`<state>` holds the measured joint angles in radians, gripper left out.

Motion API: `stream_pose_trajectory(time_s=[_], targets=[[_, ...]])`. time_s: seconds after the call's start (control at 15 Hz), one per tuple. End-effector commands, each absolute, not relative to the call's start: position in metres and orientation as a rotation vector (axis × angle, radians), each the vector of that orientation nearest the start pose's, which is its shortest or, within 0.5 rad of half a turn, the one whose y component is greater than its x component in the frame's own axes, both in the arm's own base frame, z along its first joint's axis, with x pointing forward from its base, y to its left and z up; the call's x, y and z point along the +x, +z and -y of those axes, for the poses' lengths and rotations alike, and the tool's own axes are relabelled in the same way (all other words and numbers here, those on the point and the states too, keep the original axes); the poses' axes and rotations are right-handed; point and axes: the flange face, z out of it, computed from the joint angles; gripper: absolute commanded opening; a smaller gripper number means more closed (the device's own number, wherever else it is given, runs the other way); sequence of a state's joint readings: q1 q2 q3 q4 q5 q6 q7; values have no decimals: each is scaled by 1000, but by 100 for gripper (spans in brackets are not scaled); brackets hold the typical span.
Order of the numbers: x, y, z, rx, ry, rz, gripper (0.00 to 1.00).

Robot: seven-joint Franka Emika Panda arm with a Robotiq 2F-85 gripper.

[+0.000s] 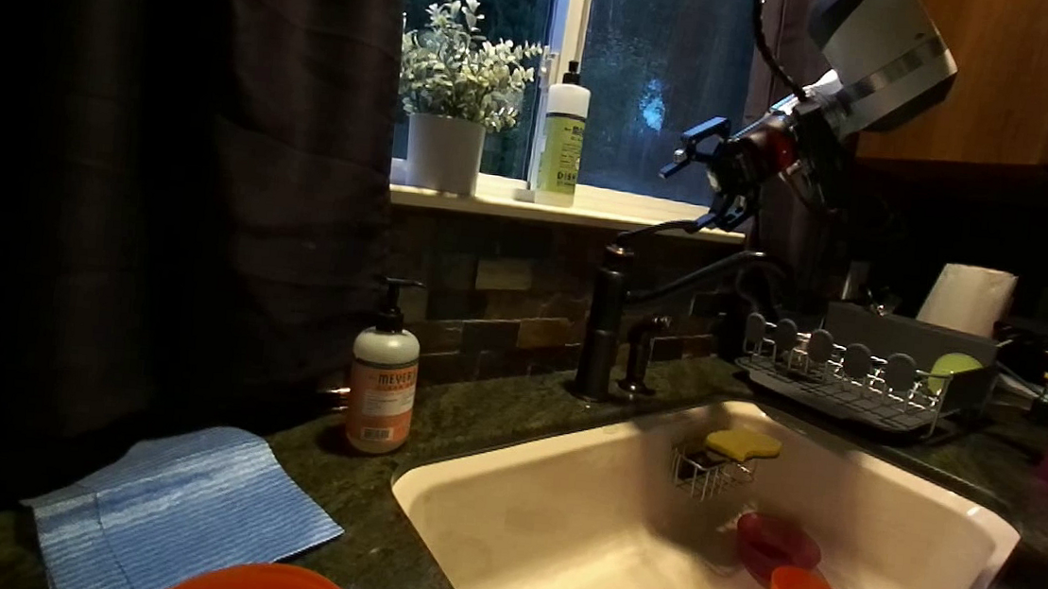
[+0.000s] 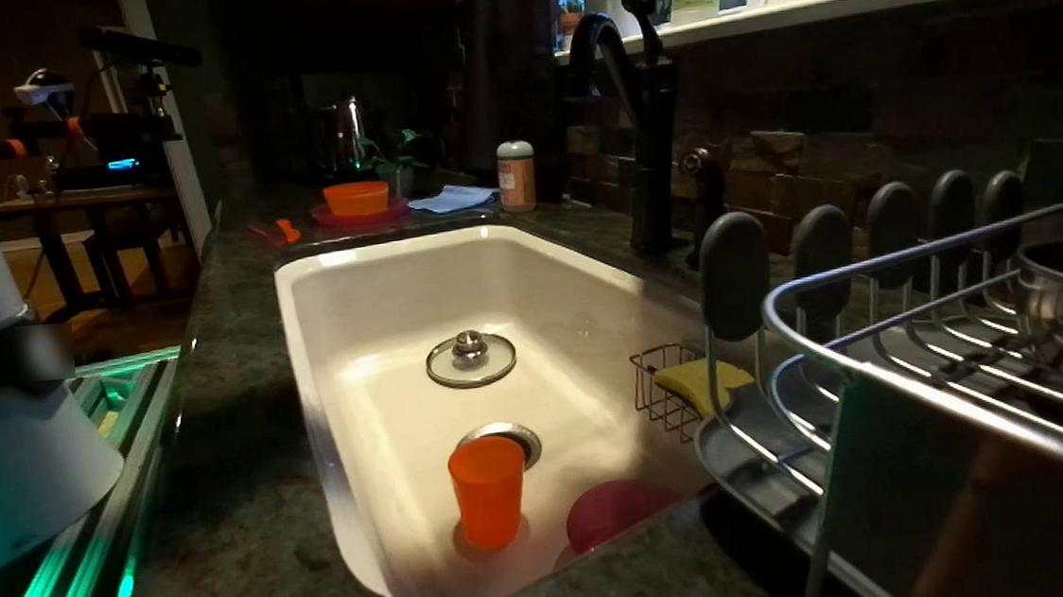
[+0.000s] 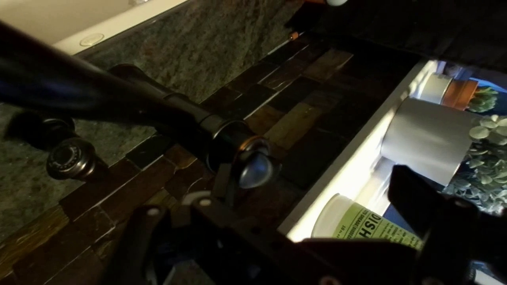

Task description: Open the tap, then fill the orange cup with a little water

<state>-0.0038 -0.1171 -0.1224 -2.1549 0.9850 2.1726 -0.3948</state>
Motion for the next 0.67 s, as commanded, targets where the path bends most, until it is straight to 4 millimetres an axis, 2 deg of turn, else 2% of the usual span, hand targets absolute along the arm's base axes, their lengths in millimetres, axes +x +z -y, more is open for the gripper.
stream_pose_trajectory(time_s=[0.0,0.6], targets=[[540,475,41,-2233,-366,-314,100],[541,467,45,-2216,-263,-341,100]])
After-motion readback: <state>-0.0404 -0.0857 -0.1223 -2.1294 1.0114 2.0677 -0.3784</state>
